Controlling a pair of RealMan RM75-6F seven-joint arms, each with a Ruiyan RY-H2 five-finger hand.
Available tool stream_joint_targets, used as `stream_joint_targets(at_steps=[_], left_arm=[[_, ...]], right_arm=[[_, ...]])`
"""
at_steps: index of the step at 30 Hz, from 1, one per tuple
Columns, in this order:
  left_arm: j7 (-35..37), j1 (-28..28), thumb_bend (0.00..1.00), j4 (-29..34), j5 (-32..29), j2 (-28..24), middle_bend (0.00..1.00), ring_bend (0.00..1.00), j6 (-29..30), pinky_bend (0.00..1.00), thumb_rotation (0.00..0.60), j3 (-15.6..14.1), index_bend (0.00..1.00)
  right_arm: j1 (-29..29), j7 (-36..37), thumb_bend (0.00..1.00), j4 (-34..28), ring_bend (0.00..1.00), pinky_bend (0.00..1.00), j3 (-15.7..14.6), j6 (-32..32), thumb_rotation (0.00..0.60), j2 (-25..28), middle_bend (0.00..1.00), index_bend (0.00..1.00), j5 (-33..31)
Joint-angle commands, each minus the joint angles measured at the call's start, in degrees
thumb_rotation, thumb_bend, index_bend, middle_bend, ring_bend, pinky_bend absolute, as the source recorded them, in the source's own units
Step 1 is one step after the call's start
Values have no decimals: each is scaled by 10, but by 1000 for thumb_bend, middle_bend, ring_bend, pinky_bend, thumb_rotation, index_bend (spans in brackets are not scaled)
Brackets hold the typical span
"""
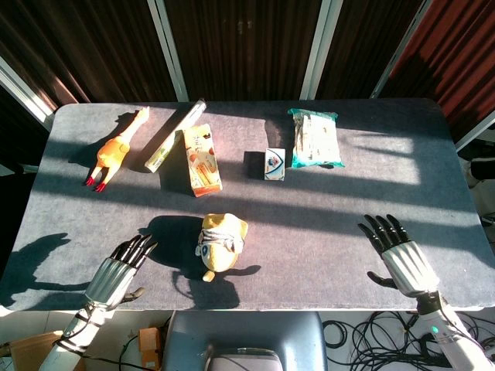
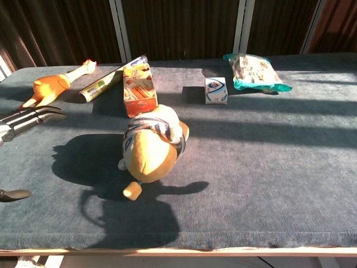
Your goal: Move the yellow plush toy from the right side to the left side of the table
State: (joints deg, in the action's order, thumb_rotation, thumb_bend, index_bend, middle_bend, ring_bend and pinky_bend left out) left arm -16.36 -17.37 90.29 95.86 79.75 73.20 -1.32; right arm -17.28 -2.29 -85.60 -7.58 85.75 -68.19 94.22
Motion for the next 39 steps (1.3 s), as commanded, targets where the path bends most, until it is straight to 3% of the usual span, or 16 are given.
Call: stream_joint_targets(at_steps=[1,5,11,17,23,26,28,33,37,39], left_arm=[[-13,-37,0,-2,36,33,0,0,-21,200,600,11,0],[-21,-85,0,-49,73,92,0,0,-38,210,600,30,0],[-43,-139,0,-118,82,160,0,0,-72,216,600,54,0],[-98,-187,0,-184,45,212,0,0,-139,217,600,78,0],[-154,-203,0,-195,-12,228,0,12,-185,223,600,95,0],[-167,-204,92,-207,-20,245,9,97,-169,265,600,97,0],[-168,-206,187,-234,-5,264,99,231,-137,361,600,93,50],[-142,-206,348,-310,16,310,541,630,-79,734,600,82,390],[-127,-208,380,-343,26,317,782,827,-56,931,600,72,622],[-120,-206,380,-348,26,314,832,871,-45,977,600,68,673]], right_arm=[[29,79,0,32,0,0,-6,45,600,20,0,0,22],[50,117,0,44,0,0,1,71,600,31,0,0,18],[65,139,0,45,0,0,4,77,600,43,0,0,23],[70,147,0,50,0,0,4,76,600,48,0,0,44],[72,156,0,57,0,0,2,74,600,51,0,0,65],[71,162,0,58,0,0,1,70,600,53,0,0,73],[70,164,0,59,0,0,-1,65,600,56,0,0,78],[68,161,0,57,0,0,-4,52,600,60,0,0,88],[66,160,0,56,0,0,-7,44,600,64,0,0,96],[67,158,0,54,0,0,-7,42,600,65,0,0,98]])
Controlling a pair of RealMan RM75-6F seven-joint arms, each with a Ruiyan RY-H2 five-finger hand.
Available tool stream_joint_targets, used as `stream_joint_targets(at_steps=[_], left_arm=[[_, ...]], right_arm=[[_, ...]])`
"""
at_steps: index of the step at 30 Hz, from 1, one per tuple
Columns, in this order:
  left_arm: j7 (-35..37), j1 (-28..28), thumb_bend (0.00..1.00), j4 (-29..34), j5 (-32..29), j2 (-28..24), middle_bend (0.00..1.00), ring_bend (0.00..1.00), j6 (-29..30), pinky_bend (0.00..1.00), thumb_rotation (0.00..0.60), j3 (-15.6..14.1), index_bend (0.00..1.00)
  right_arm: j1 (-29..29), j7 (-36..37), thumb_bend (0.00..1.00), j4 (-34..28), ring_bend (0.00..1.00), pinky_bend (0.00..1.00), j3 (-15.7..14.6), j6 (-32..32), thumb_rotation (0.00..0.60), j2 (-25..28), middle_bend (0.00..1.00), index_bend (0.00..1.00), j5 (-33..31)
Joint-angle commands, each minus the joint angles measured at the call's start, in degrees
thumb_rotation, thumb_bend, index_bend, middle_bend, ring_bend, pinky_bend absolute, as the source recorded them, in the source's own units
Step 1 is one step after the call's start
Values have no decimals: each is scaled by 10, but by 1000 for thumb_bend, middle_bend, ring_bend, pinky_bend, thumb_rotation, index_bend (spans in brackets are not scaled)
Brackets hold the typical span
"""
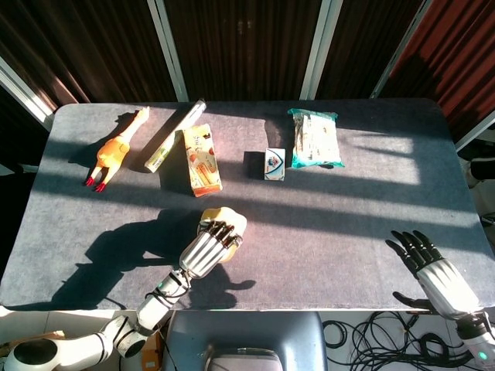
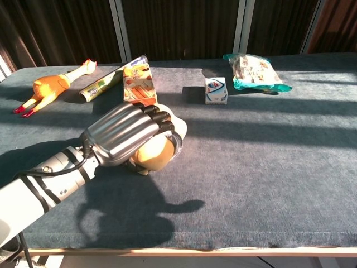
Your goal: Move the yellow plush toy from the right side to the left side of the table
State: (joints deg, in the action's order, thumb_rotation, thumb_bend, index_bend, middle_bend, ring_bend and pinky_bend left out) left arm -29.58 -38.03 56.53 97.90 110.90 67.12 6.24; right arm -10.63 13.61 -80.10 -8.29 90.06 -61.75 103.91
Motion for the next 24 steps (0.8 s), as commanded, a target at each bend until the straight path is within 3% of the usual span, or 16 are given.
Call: stream_joint_targets(at_steps=[1,12,20,24], left_arm=[[16,2,380,-9,5,0,842,880,20,986,600,-8,681],[28,40,379,70,4,-111,851,889,102,997,600,-14,692],[52,59,379,35,-40,-133,835,872,84,980,600,-13,676],[64,68,338,-22,-65,-115,698,762,58,896,600,-20,535]], right_arm=[[0,-1,0,-1,0,0,1,-1,600,0,0,0,1],[4,-12,0,-10,0,0,6,-10,600,0,0,0,-2],[3,-26,0,-17,0,0,6,-24,600,0,0,0,0],[1,-36,0,-23,0,0,7,-37,600,1,0,0,-3]])
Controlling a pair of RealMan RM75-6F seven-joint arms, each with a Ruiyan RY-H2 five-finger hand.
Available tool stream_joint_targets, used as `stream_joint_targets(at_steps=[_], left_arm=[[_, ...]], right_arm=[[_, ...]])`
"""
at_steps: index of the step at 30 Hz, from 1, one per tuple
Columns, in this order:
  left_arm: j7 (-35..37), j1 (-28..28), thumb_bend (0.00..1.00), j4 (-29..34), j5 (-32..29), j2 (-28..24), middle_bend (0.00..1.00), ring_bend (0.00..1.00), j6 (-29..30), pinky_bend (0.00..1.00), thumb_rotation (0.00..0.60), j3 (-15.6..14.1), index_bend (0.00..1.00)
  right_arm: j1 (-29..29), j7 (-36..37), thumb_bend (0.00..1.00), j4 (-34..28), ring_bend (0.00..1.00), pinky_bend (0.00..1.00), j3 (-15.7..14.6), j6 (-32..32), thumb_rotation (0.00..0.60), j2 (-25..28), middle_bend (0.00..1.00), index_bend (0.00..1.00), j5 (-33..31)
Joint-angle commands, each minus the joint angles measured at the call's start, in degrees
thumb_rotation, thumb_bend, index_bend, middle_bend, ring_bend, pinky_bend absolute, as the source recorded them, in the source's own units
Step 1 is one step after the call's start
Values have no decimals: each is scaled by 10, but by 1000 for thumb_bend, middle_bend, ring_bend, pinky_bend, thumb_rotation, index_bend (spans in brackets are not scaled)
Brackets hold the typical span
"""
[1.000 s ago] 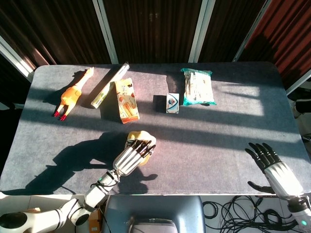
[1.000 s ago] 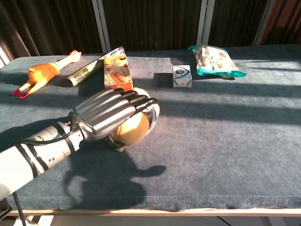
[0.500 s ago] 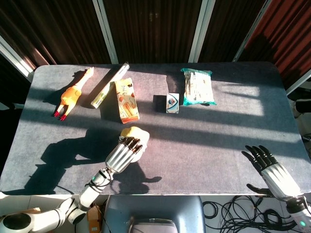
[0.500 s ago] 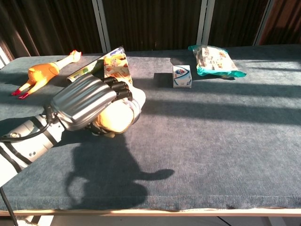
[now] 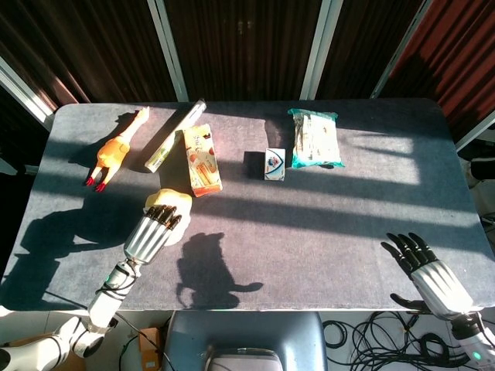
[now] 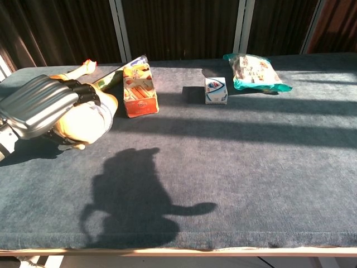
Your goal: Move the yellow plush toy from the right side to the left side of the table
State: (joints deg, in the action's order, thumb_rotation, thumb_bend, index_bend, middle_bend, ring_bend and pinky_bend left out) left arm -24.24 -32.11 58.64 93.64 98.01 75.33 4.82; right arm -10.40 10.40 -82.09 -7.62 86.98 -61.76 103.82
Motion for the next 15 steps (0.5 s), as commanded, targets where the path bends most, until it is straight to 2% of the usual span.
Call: stream_joint_targets(at_steps=[1,4,7,9,12,15], left_arm=[[17,9,321,-52,-26,18,628,708,-27,866,600,-6,475],[42,10,286,-72,-32,25,450,570,-34,784,600,-9,340],[71,13,244,-72,-38,22,265,410,-47,672,600,-15,152],[83,15,191,-59,-44,12,101,278,-59,524,600,-19,27],[74,17,121,-39,-46,-4,0,132,-69,331,600,-26,0],[80,19,26,-27,-48,-13,0,93,-69,299,600,-29,0]], right_arm=[[-1,-5,0,-5,0,0,1,-7,600,1,0,0,-3],[0,-6,0,-8,0,0,2,-8,600,1,0,0,-5],[0,-3,0,-7,0,0,4,-6,600,0,0,0,-4],[0,-2,0,-6,0,0,5,-6,600,-1,0,0,-3],[1,-3,0,-6,0,0,5,-7,600,-1,0,0,-3],[1,-4,0,-6,0,0,5,-8,600,-1,0,0,-2]])
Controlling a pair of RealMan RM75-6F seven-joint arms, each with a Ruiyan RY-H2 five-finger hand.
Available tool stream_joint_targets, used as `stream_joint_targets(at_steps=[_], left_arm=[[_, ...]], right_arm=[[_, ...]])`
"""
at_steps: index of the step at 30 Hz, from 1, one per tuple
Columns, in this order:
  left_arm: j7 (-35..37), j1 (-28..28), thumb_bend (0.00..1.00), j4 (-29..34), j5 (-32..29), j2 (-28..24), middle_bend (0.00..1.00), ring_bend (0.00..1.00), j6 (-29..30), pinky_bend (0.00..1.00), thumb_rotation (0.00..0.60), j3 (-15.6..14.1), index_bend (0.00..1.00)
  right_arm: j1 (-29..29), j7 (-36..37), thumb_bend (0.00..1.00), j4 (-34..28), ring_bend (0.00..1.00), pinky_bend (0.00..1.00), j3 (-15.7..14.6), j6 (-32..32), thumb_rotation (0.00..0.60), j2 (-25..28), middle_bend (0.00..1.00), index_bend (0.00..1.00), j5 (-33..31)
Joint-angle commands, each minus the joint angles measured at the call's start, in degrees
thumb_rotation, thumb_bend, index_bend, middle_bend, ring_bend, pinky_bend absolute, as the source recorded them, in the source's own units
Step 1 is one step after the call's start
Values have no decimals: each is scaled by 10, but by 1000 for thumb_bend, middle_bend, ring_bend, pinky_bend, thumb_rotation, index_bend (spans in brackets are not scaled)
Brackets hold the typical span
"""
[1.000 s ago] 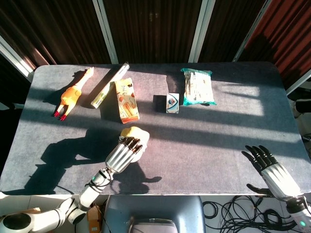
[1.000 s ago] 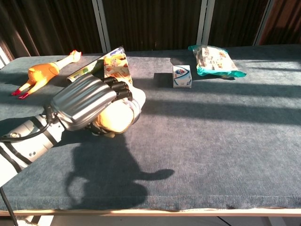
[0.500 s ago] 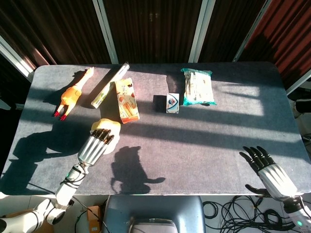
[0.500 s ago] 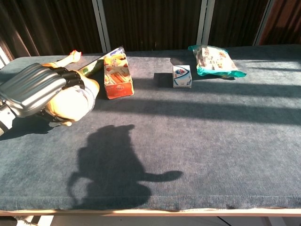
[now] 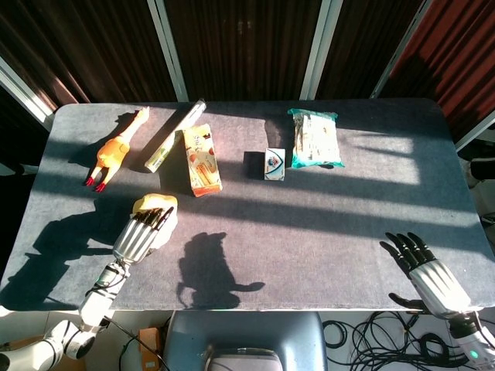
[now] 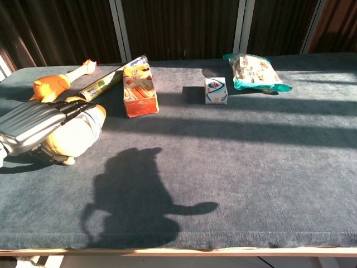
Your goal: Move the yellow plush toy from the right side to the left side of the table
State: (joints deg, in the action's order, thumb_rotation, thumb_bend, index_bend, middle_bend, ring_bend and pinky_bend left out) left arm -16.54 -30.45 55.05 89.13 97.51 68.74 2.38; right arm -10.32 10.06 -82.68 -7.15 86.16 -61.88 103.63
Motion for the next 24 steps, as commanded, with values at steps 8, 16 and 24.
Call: stream_joint_targets(at_steps=[8,16,24], left_arm=[[5,20,0,57,-4,-48,0,52,13,288,600,-13,0],[-68,61,0,222,-27,-150,0,52,47,283,600,-16,0],[-3,124,129,341,18,-233,0,58,141,285,600,-48,0]], right_arm=[[0,-5,0,-3,0,0,1,-6,600,-1,0,0,-2],[2,-12,0,-6,0,0,2,-7,600,-2,0,0,-3],[6,-22,0,-8,0,0,4,-6,600,-5,0,0,-5]])
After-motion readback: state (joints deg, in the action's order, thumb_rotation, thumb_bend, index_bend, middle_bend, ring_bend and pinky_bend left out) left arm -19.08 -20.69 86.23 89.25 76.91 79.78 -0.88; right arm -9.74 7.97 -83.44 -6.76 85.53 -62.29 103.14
